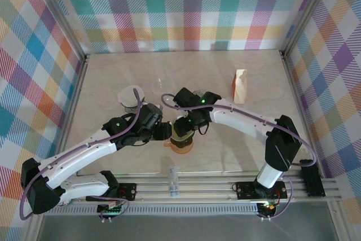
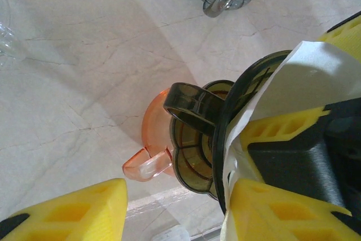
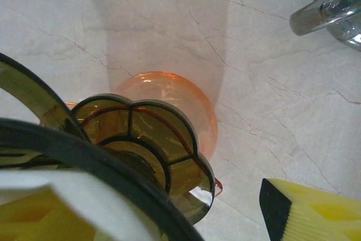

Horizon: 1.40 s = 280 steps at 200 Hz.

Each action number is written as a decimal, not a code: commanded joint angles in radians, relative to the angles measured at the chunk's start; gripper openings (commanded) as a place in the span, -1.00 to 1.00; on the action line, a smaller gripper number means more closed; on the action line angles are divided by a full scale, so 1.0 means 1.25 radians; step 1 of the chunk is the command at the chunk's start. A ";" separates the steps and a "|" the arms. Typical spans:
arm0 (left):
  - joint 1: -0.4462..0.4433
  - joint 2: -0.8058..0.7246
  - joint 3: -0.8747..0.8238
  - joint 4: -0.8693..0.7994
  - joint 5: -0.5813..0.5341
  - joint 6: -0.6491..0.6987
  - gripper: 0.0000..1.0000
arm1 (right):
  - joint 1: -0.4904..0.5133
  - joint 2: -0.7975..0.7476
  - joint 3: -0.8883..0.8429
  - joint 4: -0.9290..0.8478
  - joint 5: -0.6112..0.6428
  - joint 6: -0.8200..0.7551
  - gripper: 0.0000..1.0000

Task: Place the coffee filter in the dripper

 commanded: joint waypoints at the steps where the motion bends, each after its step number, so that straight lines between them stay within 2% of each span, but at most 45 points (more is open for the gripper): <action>1: 0.007 -0.008 -0.010 0.014 0.009 -0.009 0.03 | 0.007 0.018 -0.021 0.017 0.011 0.003 0.50; 53: 0.008 -0.029 -0.009 0.021 -0.001 -0.019 0.07 | 0.011 0.030 -0.039 0.037 0.023 0.010 0.50; 112: 0.015 -0.069 -0.026 0.074 -0.044 -0.019 0.44 | 0.012 0.032 -0.044 0.037 0.038 0.015 0.50; 157: 0.021 -0.019 -0.026 0.112 -0.012 -0.011 0.45 | 0.013 0.031 -0.039 0.030 0.038 0.014 0.50; 202: 0.026 -0.004 -0.029 0.092 -0.014 -0.014 0.06 | 0.012 0.030 -0.039 0.027 0.039 0.017 0.50; 246: 0.027 -0.009 -0.049 0.099 0.011 -0.022 -0.42 | 0.013 0.034 -0.034 0.024 0.043 0.018 0.50; 260: 0.027 -0.012 -0.050 0.089 0.004 -0.028 -0.41 | 0.013 0.035 -0.032 0.023 0.043 0.018 0.50; 280: 0.027 -0.026 -0.051 0.091 0.001 -0.034 -0.20 | 0.013 0.035 -0.030 0.021 0.041 0.019 0.50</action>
